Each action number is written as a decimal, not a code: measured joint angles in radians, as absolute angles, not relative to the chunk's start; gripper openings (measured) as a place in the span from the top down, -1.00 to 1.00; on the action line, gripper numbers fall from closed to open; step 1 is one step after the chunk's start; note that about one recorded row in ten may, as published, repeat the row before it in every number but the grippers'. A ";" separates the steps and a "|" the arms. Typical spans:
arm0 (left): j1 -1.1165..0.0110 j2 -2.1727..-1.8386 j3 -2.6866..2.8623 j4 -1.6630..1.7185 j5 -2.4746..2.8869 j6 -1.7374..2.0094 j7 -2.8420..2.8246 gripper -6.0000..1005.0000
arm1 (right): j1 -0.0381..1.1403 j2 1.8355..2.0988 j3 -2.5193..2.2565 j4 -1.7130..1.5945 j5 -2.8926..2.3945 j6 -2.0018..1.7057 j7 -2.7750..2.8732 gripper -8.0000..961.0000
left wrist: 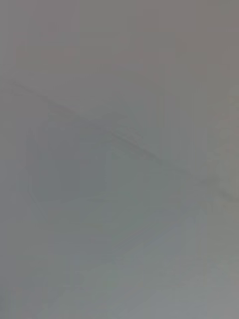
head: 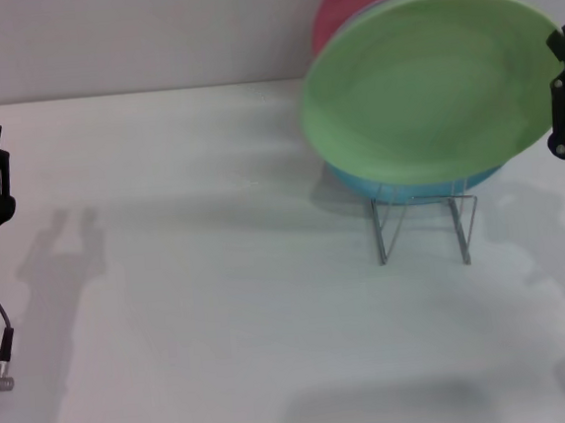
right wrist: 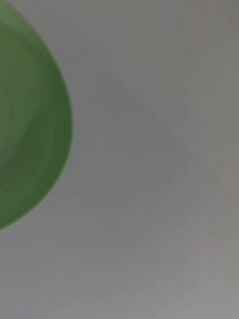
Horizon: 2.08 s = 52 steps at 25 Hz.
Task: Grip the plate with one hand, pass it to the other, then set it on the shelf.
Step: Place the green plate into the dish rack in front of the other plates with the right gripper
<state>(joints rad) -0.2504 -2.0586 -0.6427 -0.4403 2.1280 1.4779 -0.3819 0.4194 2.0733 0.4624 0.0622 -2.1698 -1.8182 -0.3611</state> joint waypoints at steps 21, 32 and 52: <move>-0.259 -2.056 -0.653 -0.454 2.209 1.478 -0.386 0.24 | 0.379 2.076 0.449 0.047 -2.171 -1.870 -0.321 0.95; -0.254 -2.052 -0.652 -0.454 2.209 1.479 -0.392 0.24 | 0.370 2.078 0.448 0.043 -2.171 -1.872 -0.321 0.95; -0.256 -2.038 -0.653 -0.480 2.209 1.470 -0.393 0.24 | 0.373 2.071 0.509 0.031 -2.151 -1.938 -0.269 0.95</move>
<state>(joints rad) -0.2559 -2.0384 -0.6534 -0.4802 2.2089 1.4700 -0.3929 0.3728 2.0713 0.5090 0.0306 -2.1513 -1.9379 -0.2687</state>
